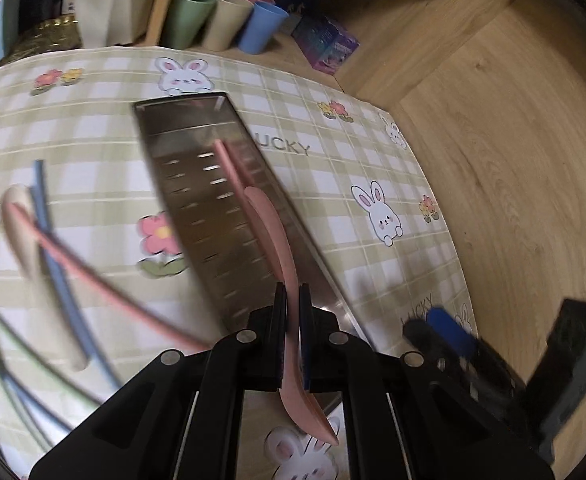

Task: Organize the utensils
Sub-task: 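Lower the pink chopstick into the steel tray and open the right tool, then lower the pink spoon into the steel tray and open the left tool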

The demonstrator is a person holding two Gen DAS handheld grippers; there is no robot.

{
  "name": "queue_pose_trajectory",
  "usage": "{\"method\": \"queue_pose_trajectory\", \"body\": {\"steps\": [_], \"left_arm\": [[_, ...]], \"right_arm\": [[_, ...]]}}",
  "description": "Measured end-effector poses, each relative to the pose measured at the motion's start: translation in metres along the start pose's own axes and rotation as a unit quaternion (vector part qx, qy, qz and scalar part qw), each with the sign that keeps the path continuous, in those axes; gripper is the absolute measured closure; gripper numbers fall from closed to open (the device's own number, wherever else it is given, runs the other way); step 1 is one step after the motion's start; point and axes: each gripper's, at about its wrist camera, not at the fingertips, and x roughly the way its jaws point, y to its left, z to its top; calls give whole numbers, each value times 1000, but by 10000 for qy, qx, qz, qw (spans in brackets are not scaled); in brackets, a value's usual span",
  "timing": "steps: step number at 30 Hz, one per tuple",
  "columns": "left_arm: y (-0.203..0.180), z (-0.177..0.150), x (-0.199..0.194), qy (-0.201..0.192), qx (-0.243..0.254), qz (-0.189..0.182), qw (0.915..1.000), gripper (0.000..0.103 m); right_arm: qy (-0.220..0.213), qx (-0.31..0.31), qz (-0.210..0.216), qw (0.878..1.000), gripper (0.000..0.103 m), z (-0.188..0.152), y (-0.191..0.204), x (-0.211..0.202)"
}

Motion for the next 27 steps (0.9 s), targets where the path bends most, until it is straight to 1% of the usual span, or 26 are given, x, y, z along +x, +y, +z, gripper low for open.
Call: {"method": "queue_pose_trajectory", "body": {"steps": [3,7,12,16,17,19,21,23,24,26,27], "left_arm": [[-5,6,16,36,19,127,9999,97],[-4,4,34,221,21,376,9990,97],[-2,3,48,394,234,617,9970,97],[-1,1,50,556,380,609,9959,97],[-3,0,49,580,471,597,9954,95],[-4,-3,37,510,618,470,9957,86],[-3,-5,20,374,649,308,9967,82],[-3,-6,1,176,726,209,9970,82],[-3,-6,-14,-1,817,194,9965,82],[-1,-9,-39,-330,1008,243,9941,82],[3,-12,-57,-533,1120,346,9917,82]], "right_arm": [[16,53,-2,10000,49,-3,-4,-1],[34,143,-23,9999,49,-5,-9,-2],[88,176,-40,9998,49,-6,-9,0],[147,269,-30,9995,49,-9,-9,0],[150,286,-31,9995,49,-10,-9,-1],[140,293,-20,9995,49,-12,-7,-3],[147,298,-15,9994,49,-14,-5,-5],[133,302,-33,9994,49,-17,-2,-7],[123,306,-41,9994,49,-18,0,-8],[99,306,-7,9995,49,-19,5,-10],[78,293,25,9995,49,-21,9,-11]]}}
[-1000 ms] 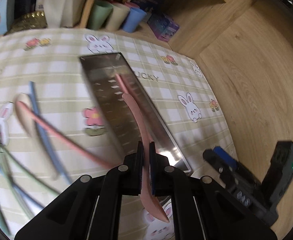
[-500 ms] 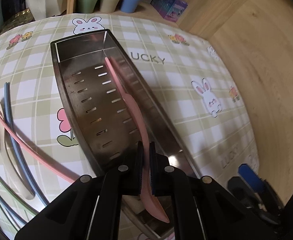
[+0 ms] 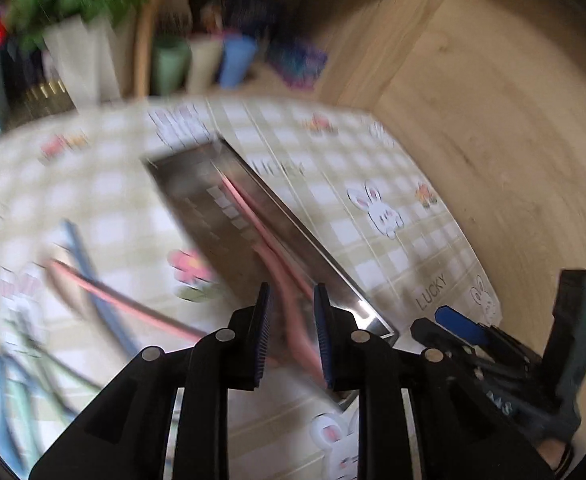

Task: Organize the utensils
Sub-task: 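Lower the pink spoon into the steel tray and open the left tool, then grasp a green chopstick with the right tool while the left tool moves toward the teal spoon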

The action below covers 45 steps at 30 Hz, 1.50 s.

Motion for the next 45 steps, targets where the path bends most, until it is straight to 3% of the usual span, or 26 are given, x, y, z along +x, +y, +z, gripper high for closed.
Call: {"method": "queue_pose_trajectory", "body": {"steps": [7,16,23,27,38,40,42,45], "left_arm": [[54,-35,-80,-686,287,880,9933,82],[154,-83,-149,-890,-659,1529,9820,82],[184,-121,-150,-707,-853,1614,9806,82],[185,-136,-143,-664,-880,1570,9814,82],[188,-153,-142,-658,-917,1451,9830,82],[190,-155,-145,-705,-1020,1367,9828,82],[190,-155,-149,-762,-1039,1396,9818,82],[191,-157,-155,-833,-1056,1428,9806,82]], "right_arm": [[-70,-301,283,9991,49,-13,45,0],[163,-919,580,9939,49,-37,110,11],[433,-1426,806,9855,49,-64,148,22],[644,-1550,729,9831,49,-75,157,33],[1070,-1929,951,9707,50,-98,190,59],[959,-2282,1005,9637,56,-100,209,64],[911,-2527,1055,9574,70,-102,225,69],[1077,-2549,1333,9517,78,-104,245,79]]}}
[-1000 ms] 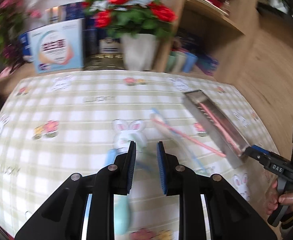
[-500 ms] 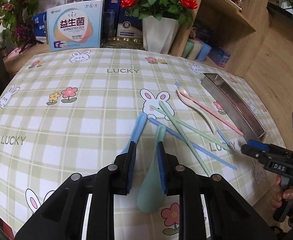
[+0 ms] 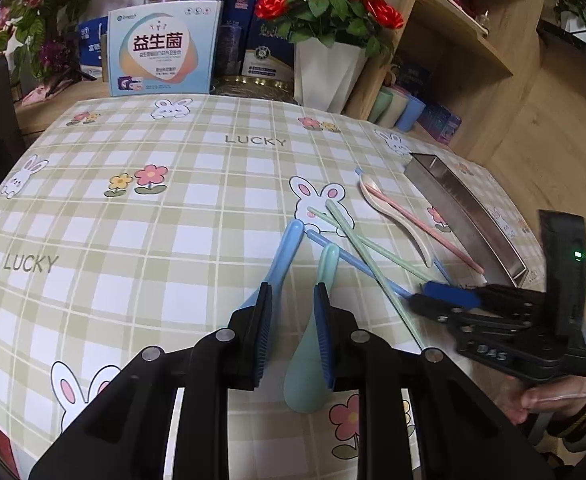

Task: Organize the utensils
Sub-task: 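Grasp a green chopstick with the right tool while the left tool moves toward the teal spoon, then close the left tool on the teal spoon handle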

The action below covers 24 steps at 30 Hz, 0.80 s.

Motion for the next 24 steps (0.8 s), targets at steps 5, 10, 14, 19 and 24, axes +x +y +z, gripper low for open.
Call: {"method": "queue_pose_trajectory", "body": {"steps": [5,10,14,19,24], "left_arm": [[3,-4,-3,-4,-19,35,10000,82],[6,-8,-2,-37,-191,-222,9996,82],[2,-13,1,-4,-113,-57,9999,82],[-5,-24,5,63,-47,-21,10000,82],[-8,-27,7,90,-43,-188,9998,82]], "right_arm": [[101,-117,-93,9998,82,8,13,17],[117,-47,-245,9996,90,7,12,25],[14,-50,-359,9993,97,2,13,26],[-171,-177,-377,9990,97,-21,16,15],[-150,-147,-248,9995,97,-32,11,6]]}}
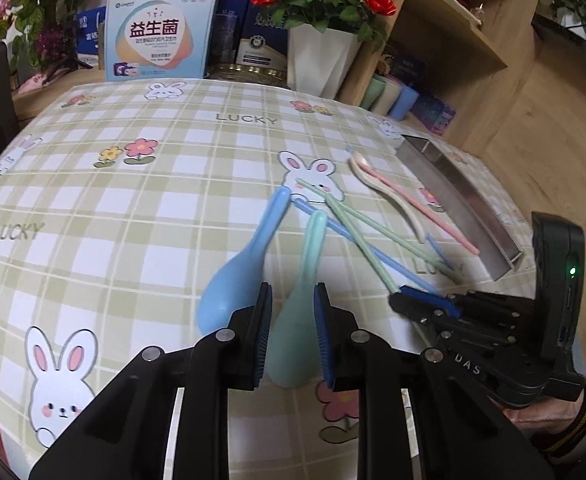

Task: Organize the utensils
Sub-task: 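Close the left tool on the teal spoon handle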

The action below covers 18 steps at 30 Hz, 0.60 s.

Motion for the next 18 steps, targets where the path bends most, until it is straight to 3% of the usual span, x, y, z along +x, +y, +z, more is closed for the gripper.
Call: {"method": "queue_pose_trajectory", "body": {"steps": [8,10,11,15,18], "left_arm": [[-7,-6,8,271,210,97,9994,82],[-12,-10,13,418,311,-35,9986,72],[-13,-11,13,424,346,-32,9985,72],[-21,-9,19,507,549,132,9971,72],[-32,-6,27,702,970,332,9922,72]], "right_arm": [[-67,323,174,9993,97,-4,-10,-4],[-94,394,209,9990,97,-6,-13,-5],[-114,436,239,9987,98,-6,-15,-6],[-138,601,331,9975,97,-10,-23,-10],[-137,724,440,9963,97,-13,-29,-9]]}}
